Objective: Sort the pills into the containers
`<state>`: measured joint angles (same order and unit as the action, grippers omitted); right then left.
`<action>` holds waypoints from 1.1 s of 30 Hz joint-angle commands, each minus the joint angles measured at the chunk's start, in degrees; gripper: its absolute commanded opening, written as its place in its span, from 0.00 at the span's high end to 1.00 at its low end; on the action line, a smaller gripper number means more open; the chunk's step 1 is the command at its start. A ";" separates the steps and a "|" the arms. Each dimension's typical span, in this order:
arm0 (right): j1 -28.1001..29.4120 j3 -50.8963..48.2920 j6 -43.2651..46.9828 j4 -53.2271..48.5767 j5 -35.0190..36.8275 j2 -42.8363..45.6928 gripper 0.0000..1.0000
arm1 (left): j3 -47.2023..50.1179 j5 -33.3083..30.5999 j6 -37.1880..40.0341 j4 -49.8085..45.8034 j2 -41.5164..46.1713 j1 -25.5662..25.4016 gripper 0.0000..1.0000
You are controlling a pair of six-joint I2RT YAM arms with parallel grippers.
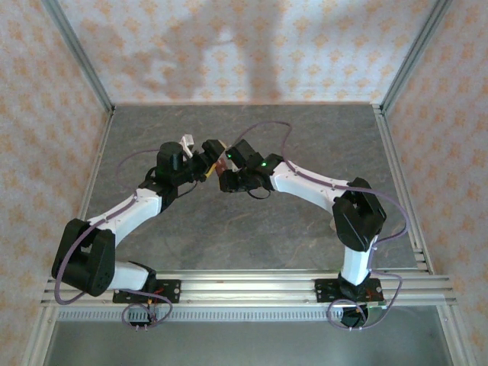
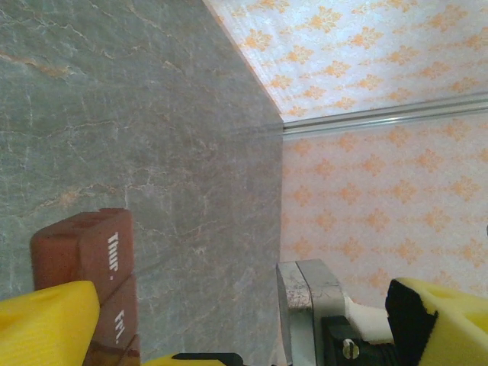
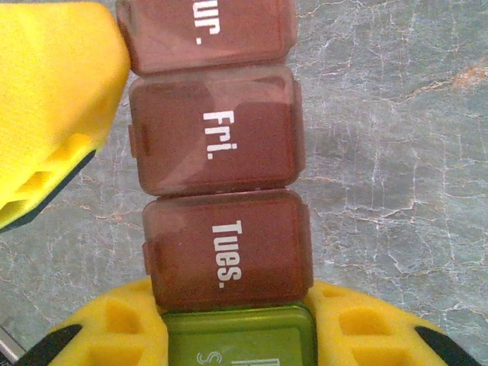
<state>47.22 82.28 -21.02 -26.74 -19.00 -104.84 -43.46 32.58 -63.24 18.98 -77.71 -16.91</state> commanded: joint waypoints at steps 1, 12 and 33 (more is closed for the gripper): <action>0.51 -0.08 -0.31 1.77 0.70 -0.72 1.00 | -1.82 -0.13 -0.96 2.04 1.59 -0.39 0.05; 0.49 -1.05 -0.98 1.86 1.73 0.16 1.00 | -2.32 -6.96 2.68 -6.61 5.01 -0.58 0.06; 0.59 -0.87 -1.41 2.66 0.11 0.64 1.00 | -3.73 -6.79 1.43 -5.22 0.44 -0.98 0.05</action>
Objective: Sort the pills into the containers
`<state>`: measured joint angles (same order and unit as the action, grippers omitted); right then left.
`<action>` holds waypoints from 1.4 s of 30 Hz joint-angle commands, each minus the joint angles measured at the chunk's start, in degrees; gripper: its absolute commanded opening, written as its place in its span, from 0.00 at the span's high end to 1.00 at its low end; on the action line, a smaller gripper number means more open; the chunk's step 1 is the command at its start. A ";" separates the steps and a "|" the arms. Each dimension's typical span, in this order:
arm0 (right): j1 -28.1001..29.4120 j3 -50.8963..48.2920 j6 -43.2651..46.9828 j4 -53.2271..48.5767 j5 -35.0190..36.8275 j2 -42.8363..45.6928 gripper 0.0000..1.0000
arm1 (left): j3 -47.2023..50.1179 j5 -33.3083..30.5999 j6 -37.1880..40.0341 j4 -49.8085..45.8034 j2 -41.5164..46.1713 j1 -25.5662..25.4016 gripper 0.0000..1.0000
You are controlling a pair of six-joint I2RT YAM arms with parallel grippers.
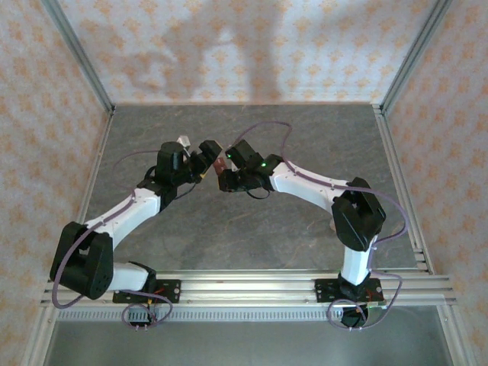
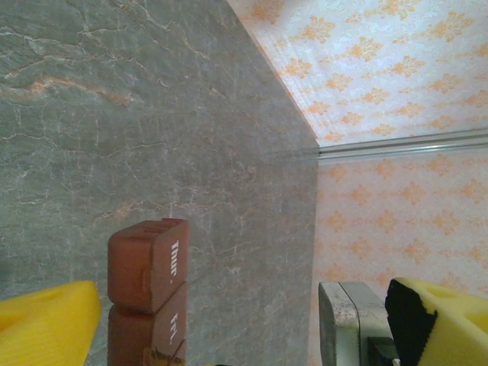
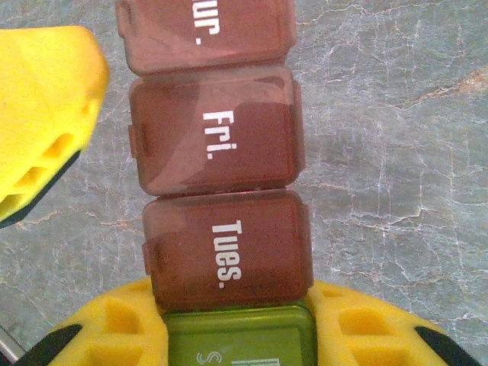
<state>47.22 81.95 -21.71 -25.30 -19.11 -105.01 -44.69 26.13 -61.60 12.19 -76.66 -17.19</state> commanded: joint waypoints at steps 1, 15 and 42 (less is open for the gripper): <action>0.59 -0.51 -0.75 1.30 0.24 0.86 1.00 | -2.68 -0.29 -0.27 1.73 -0.70 -0.72 0.05; 0.58 -0.72 -0.91 1.46 0.24 0.73 1.00 | -3.95 -1.38 0.07 0.84 -1.31 -1.68 0.05; 1.02 -0.41 -1.05 1.66 0.22 0.68 1.00 | -3.17 -4.48 1.19 -1.08 -1.66 -2.40 0.05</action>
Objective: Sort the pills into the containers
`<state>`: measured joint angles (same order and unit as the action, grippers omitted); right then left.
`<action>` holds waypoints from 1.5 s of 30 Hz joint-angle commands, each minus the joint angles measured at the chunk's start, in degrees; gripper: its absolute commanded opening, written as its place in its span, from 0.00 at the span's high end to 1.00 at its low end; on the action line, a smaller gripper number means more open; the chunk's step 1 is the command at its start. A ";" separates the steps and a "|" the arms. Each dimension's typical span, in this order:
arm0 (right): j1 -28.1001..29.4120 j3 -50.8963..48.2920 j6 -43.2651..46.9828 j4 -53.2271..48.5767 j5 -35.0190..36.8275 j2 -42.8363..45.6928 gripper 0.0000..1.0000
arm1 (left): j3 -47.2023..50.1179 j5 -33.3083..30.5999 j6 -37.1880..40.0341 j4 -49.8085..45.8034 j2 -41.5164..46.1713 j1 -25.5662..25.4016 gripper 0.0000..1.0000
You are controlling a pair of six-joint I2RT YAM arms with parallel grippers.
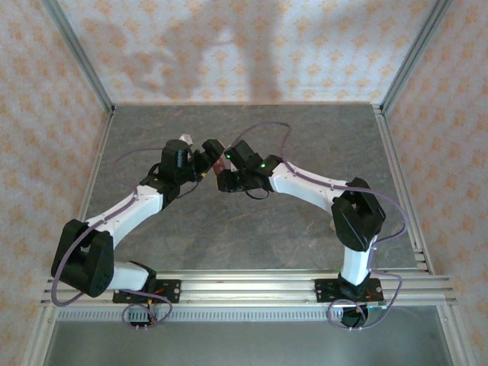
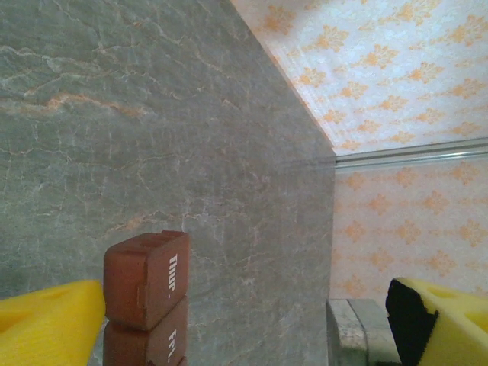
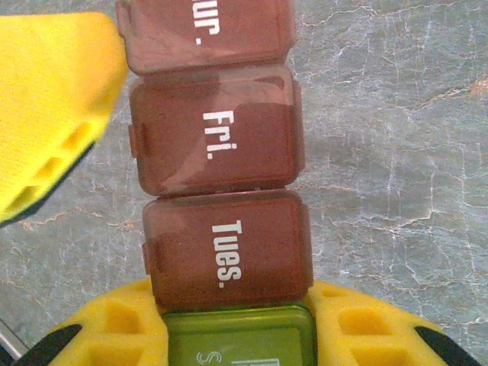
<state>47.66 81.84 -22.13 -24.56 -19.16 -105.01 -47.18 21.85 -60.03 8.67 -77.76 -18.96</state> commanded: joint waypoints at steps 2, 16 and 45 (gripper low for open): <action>0.68 -0.36 -0.65 0.91 0.27 0.52 1.00 | -0.65 -0.18 -0.70 3.01 -0.86 -0.80 0.05; 0.71 -1.11 -0.57 0.98 0.53 0.51 1.00 | -2.24 -0.33 -1.23 3.46 -1.05 -1.49 0.05; 0.77 -2.22 -0.95 1.71 1.57 -0.16 1.00 | -3.53 -0.63 -6.53 6.68 -0.07 -4.20 0.05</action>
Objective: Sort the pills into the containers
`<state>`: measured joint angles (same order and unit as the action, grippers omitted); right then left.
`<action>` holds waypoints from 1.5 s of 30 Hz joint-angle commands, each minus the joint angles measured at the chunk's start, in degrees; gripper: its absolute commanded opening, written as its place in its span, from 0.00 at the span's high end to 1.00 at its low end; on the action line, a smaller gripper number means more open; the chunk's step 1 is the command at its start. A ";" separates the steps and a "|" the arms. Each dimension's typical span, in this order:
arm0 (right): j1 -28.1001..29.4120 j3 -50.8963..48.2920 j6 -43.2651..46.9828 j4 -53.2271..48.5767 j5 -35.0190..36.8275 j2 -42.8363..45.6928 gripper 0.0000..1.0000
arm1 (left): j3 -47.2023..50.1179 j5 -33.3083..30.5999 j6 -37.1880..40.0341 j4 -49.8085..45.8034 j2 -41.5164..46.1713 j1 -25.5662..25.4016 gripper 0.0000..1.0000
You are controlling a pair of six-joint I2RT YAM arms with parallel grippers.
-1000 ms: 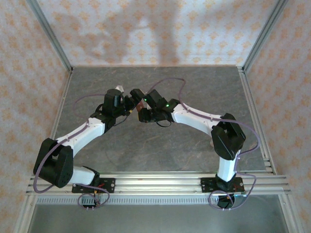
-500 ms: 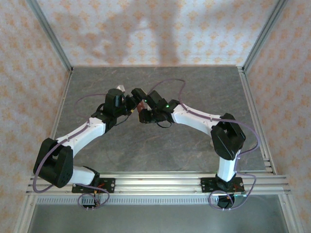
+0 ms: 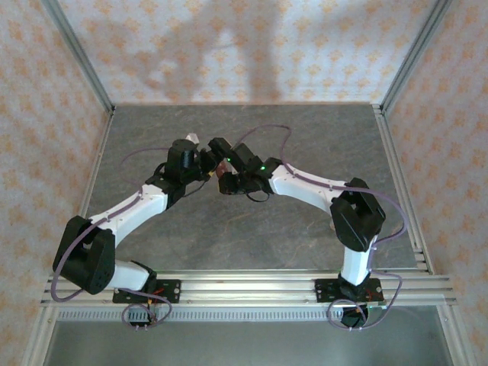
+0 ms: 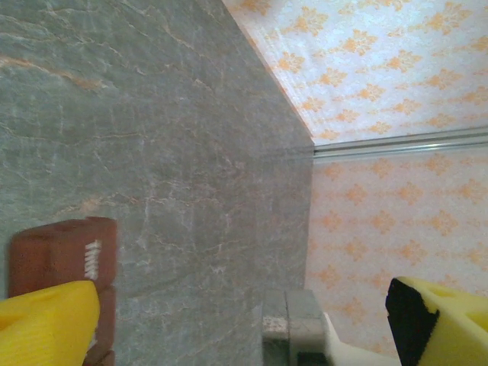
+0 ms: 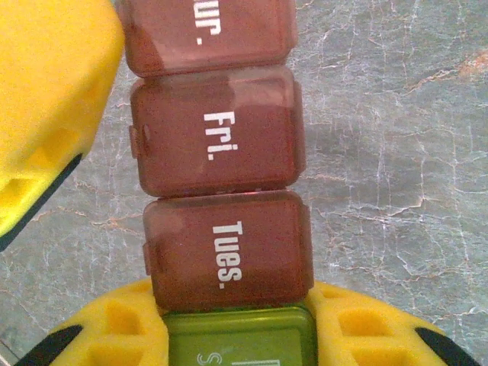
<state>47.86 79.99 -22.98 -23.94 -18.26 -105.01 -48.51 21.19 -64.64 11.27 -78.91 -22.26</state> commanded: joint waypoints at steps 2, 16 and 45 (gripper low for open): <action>0.57 -0.27 -0.14 1.09 0.77 -0.34 1.00 | -2.19 0.00 -2.46 4.47 1.46 -0.87 0.05; -1.39 -4.36 8.16 -2.44 2.86 2.05 1.00 | -0.68 -3.22 5.47 -5.79 7.49 4.84 0.04; -2.06 -3.25 5.37 2.76 -6.50 3.86 1.00 | 4.14 -0.23 2.86 -2.93 3.81 1.06 0.04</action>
<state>45.39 74.94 -16.49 -22.76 -24.51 -102.78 -44.56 21.67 -61.45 7.05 -74.59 -20.64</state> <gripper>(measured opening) 0.333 0.961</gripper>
